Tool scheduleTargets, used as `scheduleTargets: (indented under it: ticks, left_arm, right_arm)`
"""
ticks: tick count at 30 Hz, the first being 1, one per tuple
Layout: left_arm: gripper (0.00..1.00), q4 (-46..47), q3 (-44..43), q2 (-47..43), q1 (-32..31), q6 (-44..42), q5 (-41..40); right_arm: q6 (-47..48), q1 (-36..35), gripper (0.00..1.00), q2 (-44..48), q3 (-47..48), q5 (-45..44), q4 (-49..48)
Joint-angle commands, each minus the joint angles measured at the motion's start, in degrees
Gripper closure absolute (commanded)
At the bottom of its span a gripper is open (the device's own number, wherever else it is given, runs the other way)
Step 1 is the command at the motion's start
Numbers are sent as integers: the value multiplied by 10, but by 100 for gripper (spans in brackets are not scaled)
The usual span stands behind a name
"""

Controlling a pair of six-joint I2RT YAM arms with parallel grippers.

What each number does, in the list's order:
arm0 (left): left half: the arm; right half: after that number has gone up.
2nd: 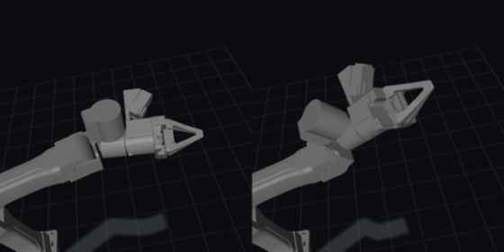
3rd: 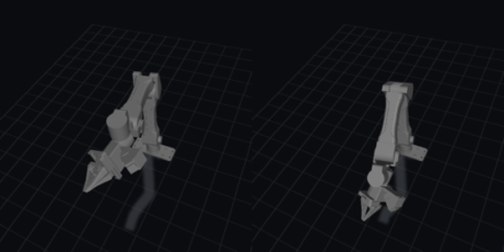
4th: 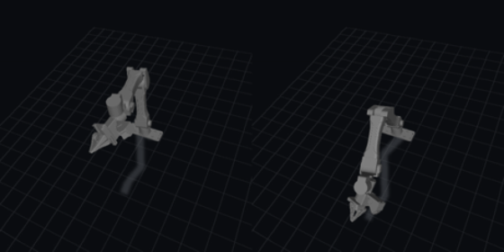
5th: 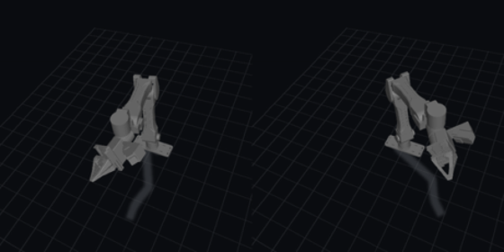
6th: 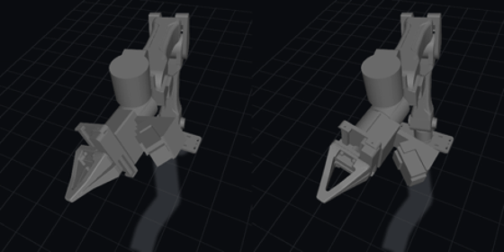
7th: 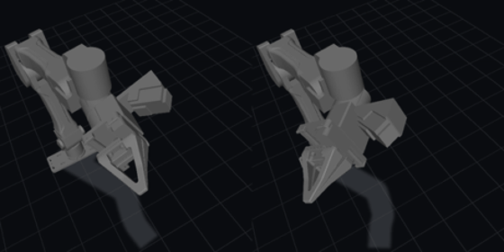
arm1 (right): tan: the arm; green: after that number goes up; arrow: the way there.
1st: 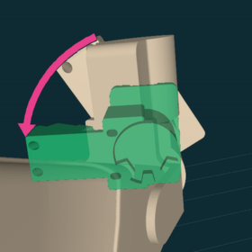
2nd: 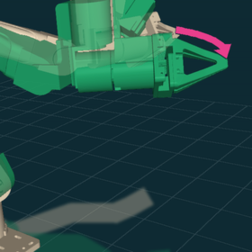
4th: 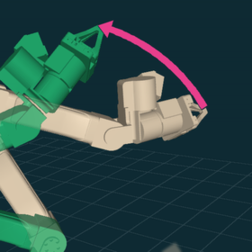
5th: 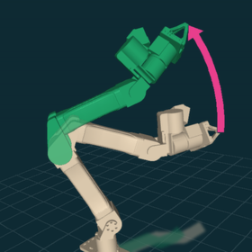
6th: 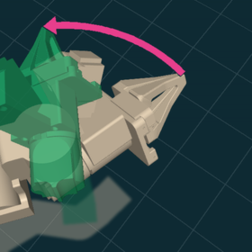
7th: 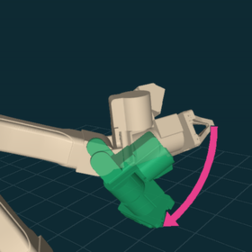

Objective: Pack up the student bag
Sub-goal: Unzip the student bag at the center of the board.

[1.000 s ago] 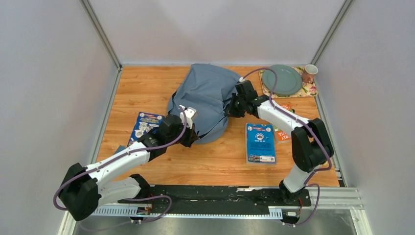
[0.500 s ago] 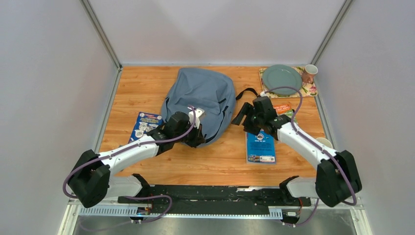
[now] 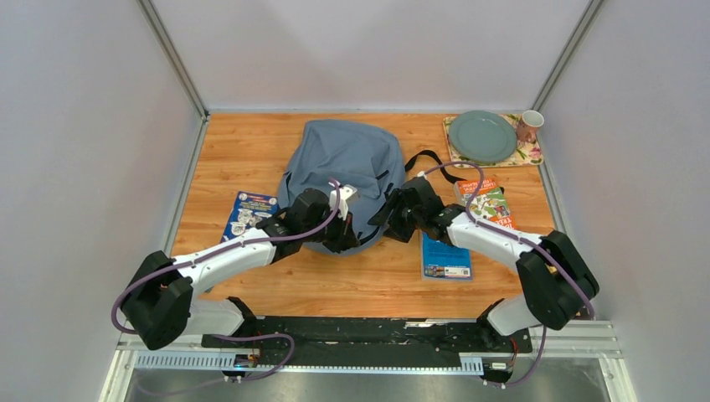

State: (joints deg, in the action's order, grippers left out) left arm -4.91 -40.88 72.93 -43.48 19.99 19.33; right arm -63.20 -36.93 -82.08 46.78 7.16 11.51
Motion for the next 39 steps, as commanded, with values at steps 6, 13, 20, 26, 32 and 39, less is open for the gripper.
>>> scheduleTargets:
  ticks: [6,13,20,26,32,39]
  left_arm:
    - [100,-10,-39,-1,-7,-1,-26]
    - [100,-95,4,-74,-6,-26,-77]
    - [100,-118,95,-184,-6,-34,-148]
    - [100,-95,99,-199,-6,-20,-101]
    - [100,-77,78,-190,-6,-12,-73]
    - [100,-3,98,-172,-7,34,-32]
  right_arm:
    - [24,18,89,-21,-5,38,-3]
    - [88,83,100,6,-15,22,23]
    - [163,121,100,19,38,-32,97]
    - [171,111,50,42,47,41,107]
    - [26,21,30,192,-61,-7,98]
    - [-175,-106,30,251,-169,-45,-30]
